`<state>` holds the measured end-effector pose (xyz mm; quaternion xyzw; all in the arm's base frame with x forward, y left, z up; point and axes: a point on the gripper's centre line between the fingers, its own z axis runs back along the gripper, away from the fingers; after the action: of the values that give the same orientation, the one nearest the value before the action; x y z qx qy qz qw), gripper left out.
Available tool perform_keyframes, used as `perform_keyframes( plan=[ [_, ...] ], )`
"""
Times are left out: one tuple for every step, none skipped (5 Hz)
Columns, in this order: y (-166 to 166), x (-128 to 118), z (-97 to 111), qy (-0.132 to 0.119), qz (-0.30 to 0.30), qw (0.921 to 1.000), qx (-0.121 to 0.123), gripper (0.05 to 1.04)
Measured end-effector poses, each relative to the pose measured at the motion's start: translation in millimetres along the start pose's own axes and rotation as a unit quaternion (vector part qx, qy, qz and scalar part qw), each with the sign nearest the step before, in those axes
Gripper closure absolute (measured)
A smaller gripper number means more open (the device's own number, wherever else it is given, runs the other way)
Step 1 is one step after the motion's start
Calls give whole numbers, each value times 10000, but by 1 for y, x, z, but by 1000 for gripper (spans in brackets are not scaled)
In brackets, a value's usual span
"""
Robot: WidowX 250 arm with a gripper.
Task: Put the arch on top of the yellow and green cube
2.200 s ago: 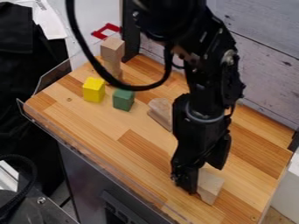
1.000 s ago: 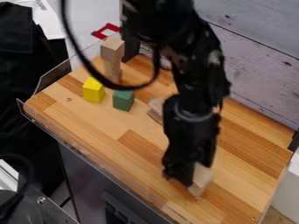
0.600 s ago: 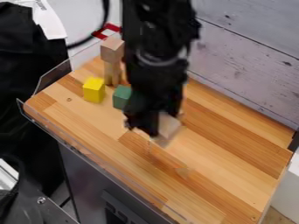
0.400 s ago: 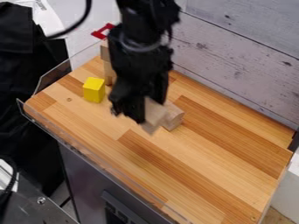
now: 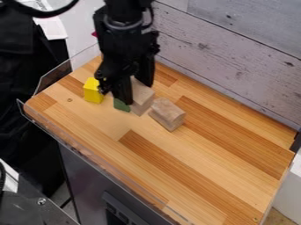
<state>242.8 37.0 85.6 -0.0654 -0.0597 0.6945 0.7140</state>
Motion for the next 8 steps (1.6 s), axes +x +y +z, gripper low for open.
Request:
perform_keyframes(
  plan=[
    [-3, 14, -3, 45, 161, 9999, -40, 531],
    [-8, 25, -9, 134, 329, 9994, -11, 531],
    [-16, 36, -13, 195, 545, 9983, -80, 531],
    [-22, 44, -17, 209, 682, 9974, -55, 531],
    [-27, 49, -17, 191, 766, 9969, 34, 531],
    [-32, 56, -21, 186, 861, 9959, 223, 531],
    [-31, 63, -22, 220, 1060, 9938, 236, 531],
    [-30, 70, -23, 281, 1278, 9913, 112, 531]
  ],
)
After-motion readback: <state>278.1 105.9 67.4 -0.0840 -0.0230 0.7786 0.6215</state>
